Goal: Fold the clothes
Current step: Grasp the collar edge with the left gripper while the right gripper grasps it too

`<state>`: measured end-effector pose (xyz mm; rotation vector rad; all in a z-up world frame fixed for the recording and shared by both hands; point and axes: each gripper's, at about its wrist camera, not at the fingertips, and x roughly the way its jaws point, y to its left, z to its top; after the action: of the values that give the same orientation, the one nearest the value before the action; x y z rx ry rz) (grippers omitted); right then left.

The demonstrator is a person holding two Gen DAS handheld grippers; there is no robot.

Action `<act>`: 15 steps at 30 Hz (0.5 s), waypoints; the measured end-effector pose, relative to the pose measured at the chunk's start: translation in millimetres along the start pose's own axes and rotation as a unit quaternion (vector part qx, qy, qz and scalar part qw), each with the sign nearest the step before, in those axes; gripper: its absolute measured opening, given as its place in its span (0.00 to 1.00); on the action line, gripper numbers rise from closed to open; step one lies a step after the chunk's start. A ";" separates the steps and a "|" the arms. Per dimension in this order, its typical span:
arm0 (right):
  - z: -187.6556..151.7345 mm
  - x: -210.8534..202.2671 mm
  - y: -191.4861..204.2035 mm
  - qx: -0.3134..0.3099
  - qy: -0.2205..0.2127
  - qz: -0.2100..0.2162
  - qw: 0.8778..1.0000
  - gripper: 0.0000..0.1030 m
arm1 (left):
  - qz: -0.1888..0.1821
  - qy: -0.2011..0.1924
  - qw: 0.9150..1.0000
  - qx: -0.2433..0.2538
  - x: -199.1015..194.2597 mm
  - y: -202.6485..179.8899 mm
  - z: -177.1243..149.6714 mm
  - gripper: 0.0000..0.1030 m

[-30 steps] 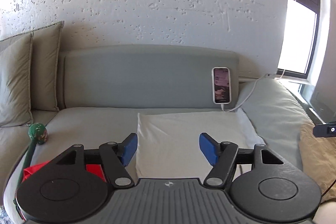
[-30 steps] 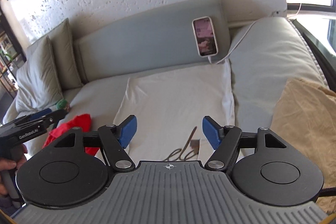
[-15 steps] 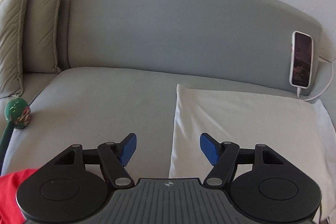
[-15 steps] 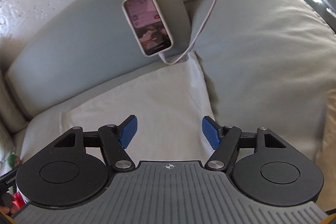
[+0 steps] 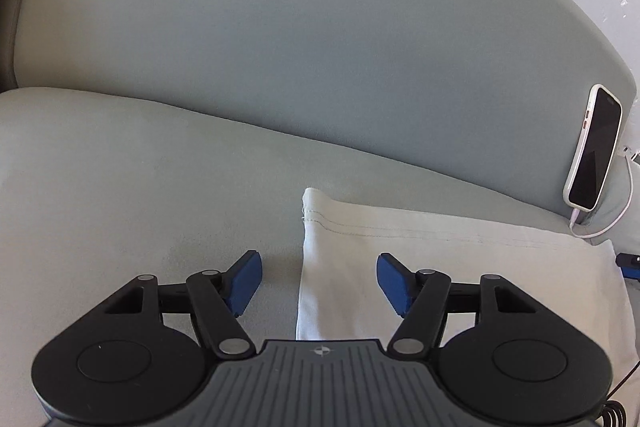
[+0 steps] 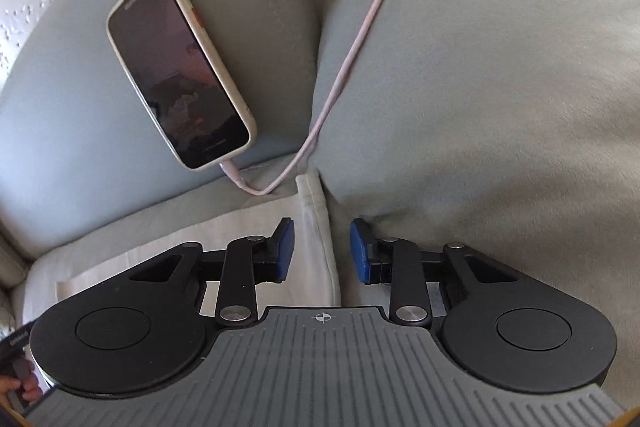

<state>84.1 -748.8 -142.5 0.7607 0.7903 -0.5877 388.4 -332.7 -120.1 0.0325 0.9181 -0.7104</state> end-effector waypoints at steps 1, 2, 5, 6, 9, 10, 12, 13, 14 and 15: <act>0.6 0.7 -0.3 -0.004 0.002 0.003 1.000 0.32 | 0.000 -0.004 1.000 0.001 1.0 0.0 0.9 0.61; 1.8 1.9 -0.1 -0.007 0.003 0.004 1.000 0.32 | 0.001 -0.007 1.000 0.002 2.5 -1.6 1.6 0.61; 7.3 8.2 2.9 -0.010 0.007 0.003 1.000 0.33 | 0.008 -0.011 1.000 0.016 8.6 -11.3 3.2 0.61; 9.1 10.8 4.7 -0.011 0.007 0.001 1.000 0.33 | 0.013 -0.011 1.000 0.024 10.5 -15.6 4.6 0.61; 17.6 21.2 13.2 -0.020 0.005 -0.009 1.000 0.33 | 0.032 -0.009 0.998 0.056 10.9 -24.3 7.0 0.45; 18.7 24.5 17.5 -0.028 0.004 -0.017 0.999 0.32 | 0.037 -0.009 0.997 0.064 8.8 -28.3 7.2 0.31; 18.7 29.1 26.7 -0.051 0.000 -0.038 0.998 0.18 | 0.041 -0.008 0.997 0.058 4.4 -25.1 10.5 0.01; 17.7 29.1 30.0 -0.061 -0.006 -0.051 0.997 0.11 | 0.045 -0.009 0.998 0.053 1.0 -22.9 11.5 0.02; 16.1 27.4 31.7 -0.065 -0.013 -0.061 0.996 0.08 | 0.050 -0.011 0.998 0.048 -3.8 -20.4 11.9 0.02; 14.1 23.7 32.2 -0.065 -0.021 -0.064 0.996 0.07 | 0.053 -0.015 0.998 0.043 -9.5 -18.6 11.4 0.02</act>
<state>126.4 -745.1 -142.6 0.5793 0.8333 -0.6579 382.0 -345.5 -101.1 0.1460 0.8507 -0.6510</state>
